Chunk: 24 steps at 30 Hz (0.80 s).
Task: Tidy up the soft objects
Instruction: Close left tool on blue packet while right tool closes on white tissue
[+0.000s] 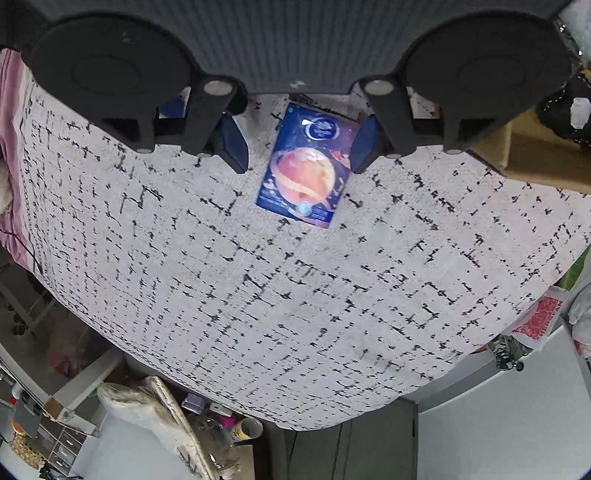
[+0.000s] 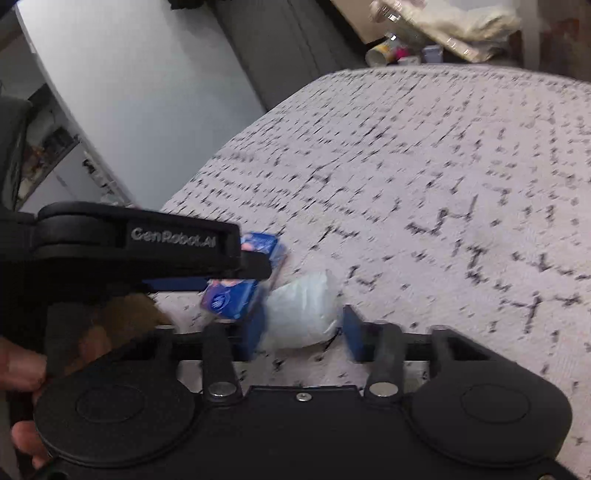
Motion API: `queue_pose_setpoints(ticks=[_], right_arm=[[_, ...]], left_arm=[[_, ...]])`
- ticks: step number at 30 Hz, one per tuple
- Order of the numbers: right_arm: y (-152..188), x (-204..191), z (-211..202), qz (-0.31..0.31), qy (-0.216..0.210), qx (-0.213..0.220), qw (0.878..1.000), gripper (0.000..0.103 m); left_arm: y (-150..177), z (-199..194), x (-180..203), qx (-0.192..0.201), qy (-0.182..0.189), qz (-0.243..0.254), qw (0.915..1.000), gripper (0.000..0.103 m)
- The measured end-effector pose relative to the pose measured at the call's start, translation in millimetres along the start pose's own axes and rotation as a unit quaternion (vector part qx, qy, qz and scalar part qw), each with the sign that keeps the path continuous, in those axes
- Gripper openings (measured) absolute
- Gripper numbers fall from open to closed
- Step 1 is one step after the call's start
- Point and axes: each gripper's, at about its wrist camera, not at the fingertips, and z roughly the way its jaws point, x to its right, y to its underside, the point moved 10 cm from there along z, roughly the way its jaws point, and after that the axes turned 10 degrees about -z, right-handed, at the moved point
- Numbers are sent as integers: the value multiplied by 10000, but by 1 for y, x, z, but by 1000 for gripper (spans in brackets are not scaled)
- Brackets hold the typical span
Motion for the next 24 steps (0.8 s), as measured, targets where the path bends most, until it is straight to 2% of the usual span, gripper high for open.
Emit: queue_pose_setpoints(ticks=[3,6,11,16,18,21,24], right_arm=[[1,-1,-1,-59,29,-7,10000,40],[0,3,-4,44,124,-7,9999,40],[-1,16,-11,204,312,1,9993,40],[-1,19,-13,168,429,-4,9989,40],[-1,18,-13,126,459,-9,9989,40],[-2,16,-14,97,492,-13,9987,40],[-3,16,-19,87,508,24,9987,40]], left_arm=[[-2,0,-3,65,-70,-33,9999,61],[0,5,-3,-45,-111,2,9999,64],[11,14,-2,-37,-320,209,9993,64],[16,19,-5,-22,-358,152,9992,64],[16,19,-5,72,-356,157,9992,63],[16,17,-8,105,-397,76,9991,54],[15,12,-10,104,-357,-50,9993,52]])
